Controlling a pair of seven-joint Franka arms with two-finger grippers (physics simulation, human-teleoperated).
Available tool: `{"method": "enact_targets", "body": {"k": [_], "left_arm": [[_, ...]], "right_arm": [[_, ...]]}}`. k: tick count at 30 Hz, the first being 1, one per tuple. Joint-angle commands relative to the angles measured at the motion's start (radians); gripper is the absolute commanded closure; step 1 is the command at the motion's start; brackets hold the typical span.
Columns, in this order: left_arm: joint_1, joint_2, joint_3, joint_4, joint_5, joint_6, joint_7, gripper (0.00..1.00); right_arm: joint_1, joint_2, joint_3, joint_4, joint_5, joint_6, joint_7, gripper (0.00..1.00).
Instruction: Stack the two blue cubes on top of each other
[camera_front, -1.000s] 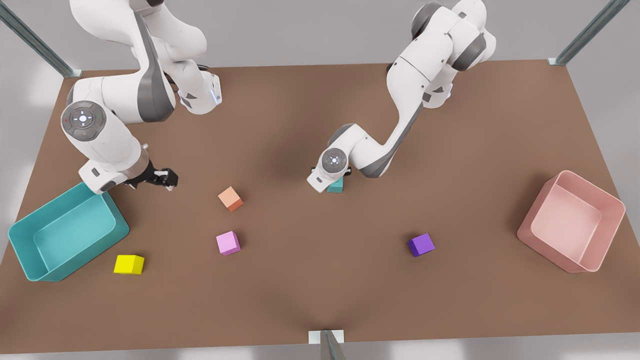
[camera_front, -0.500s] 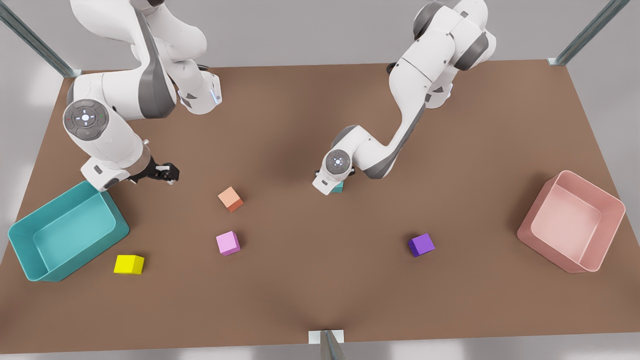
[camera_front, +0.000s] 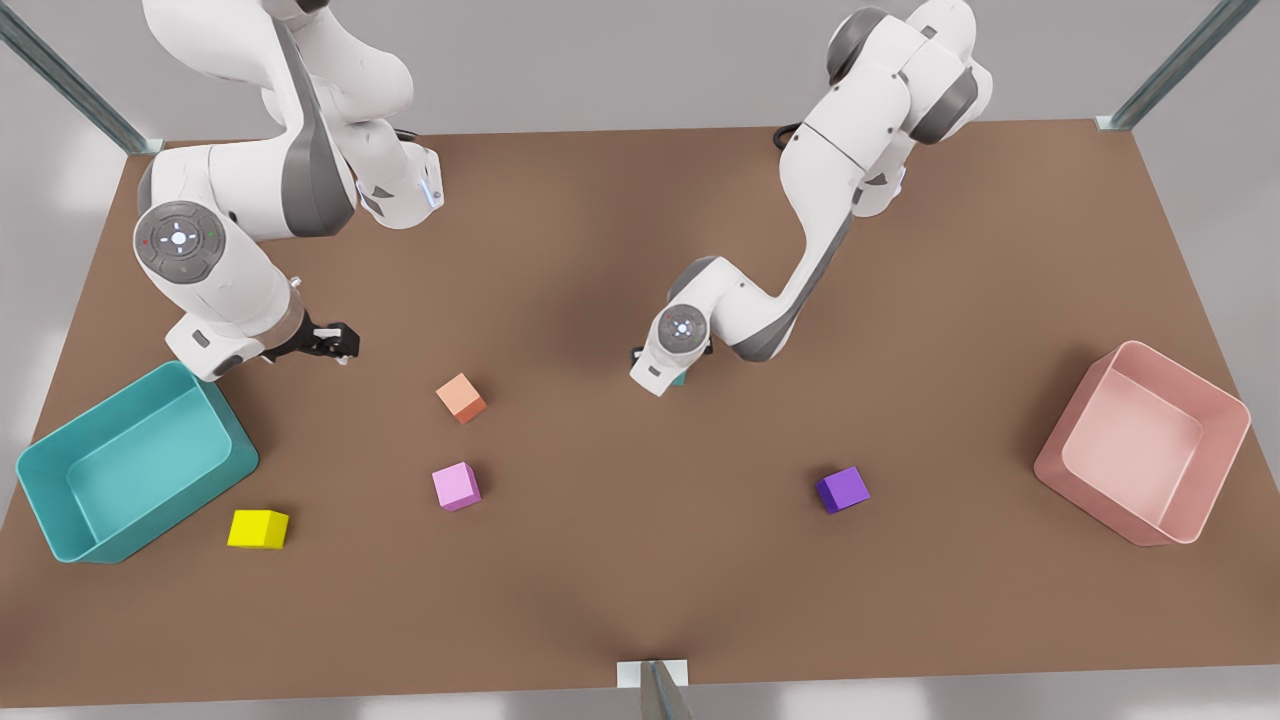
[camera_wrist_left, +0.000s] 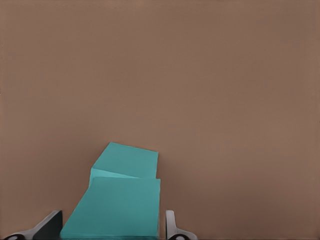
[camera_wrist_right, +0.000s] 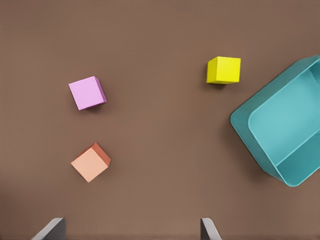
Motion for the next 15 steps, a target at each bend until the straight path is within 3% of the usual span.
{"method": "enact_targets", "body": {"k": [1,15], "left_arm": [[0.025,-0.001,-0.028,0.001,0.0,0.0,-0.021,0.0],[0.069,-0.112,-0.038,0.008,-0.012,-0.087,-0.023,0.0]], "right_arm": [[0.0,-0.001,0.0,0.0,-0.002,-0.002,-0.007,0.0],[0.009,0.001,0.0,0.0,-0.002,-0.002,-0.007,0.0]]}}
